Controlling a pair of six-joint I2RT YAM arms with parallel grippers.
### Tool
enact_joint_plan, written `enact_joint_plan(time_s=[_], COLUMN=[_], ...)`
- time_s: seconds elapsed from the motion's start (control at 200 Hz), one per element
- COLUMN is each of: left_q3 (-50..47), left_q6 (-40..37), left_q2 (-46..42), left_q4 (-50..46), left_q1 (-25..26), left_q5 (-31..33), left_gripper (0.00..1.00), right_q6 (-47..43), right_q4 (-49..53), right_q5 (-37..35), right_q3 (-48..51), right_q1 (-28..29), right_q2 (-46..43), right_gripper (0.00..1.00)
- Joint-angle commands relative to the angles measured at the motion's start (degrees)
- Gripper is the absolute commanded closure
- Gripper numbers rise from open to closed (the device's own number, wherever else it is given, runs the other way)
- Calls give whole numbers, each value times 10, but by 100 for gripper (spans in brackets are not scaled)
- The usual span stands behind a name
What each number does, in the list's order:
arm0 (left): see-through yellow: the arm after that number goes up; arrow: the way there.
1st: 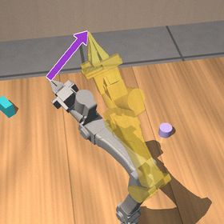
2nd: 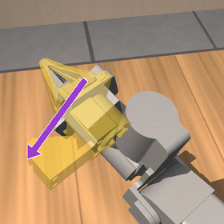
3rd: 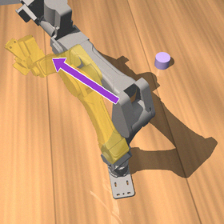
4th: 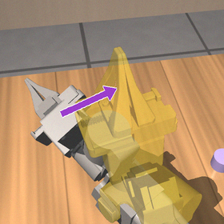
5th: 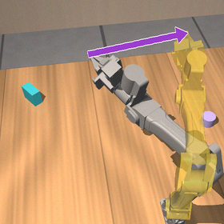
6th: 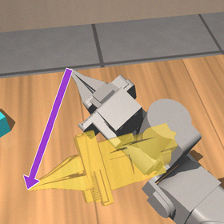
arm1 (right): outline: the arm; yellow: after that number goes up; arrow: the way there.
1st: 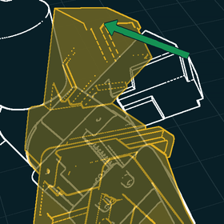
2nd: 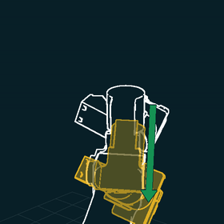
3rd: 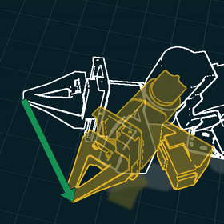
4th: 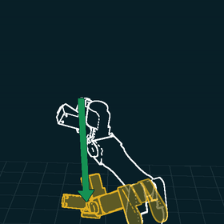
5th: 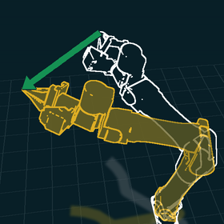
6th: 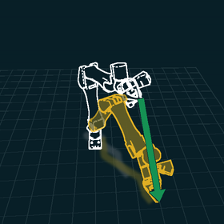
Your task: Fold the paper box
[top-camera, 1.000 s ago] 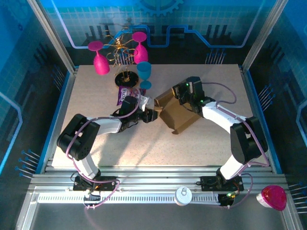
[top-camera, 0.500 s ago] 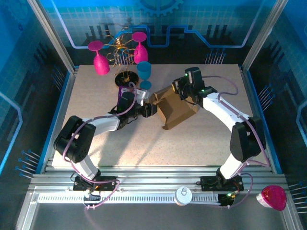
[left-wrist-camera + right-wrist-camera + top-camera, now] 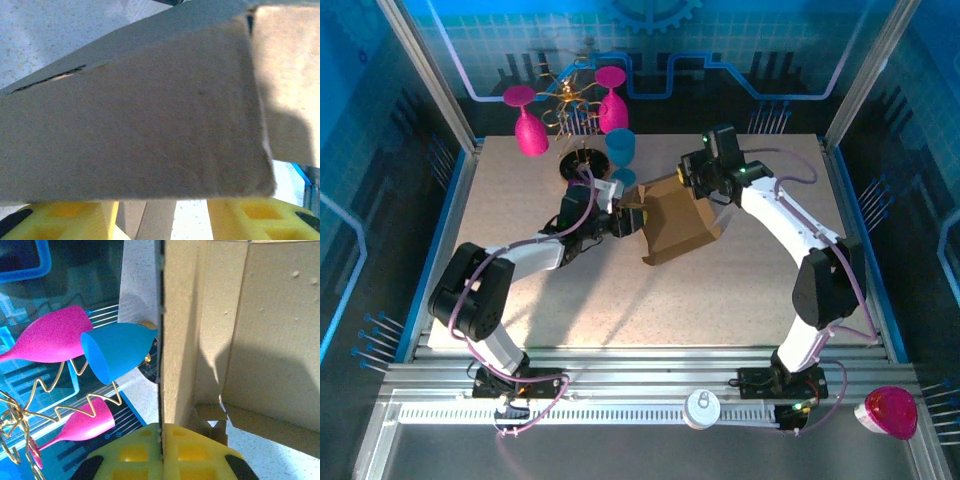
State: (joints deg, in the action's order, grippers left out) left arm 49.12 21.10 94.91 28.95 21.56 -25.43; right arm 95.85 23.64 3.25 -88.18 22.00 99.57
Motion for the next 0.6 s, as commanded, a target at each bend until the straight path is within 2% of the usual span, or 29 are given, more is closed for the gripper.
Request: enact_joint_plan(time_s=[0.0,0.19,0.415,0.595], left_q3=[29,39,-1,12], left_q6=[8,27,45,76], left_q2=[-29,-69,-135,-158], left_q4=[6,-34,-63,-69], left_q1=[-9,-10,-12,-49], left_q5=[-31,-44,-46,-82], left_gripper=[48,42,40,41], right_q6=[11,17,30,11], right_q4=[62,148,216,329], right_q5=[3,-42,-63,-59], right_q3=[-34,-54,-77,-152], right_q1=[-2,-9,-23,-44], right_q2=[8,-20,-51,-44], right_gripper=[100,100,100,100])
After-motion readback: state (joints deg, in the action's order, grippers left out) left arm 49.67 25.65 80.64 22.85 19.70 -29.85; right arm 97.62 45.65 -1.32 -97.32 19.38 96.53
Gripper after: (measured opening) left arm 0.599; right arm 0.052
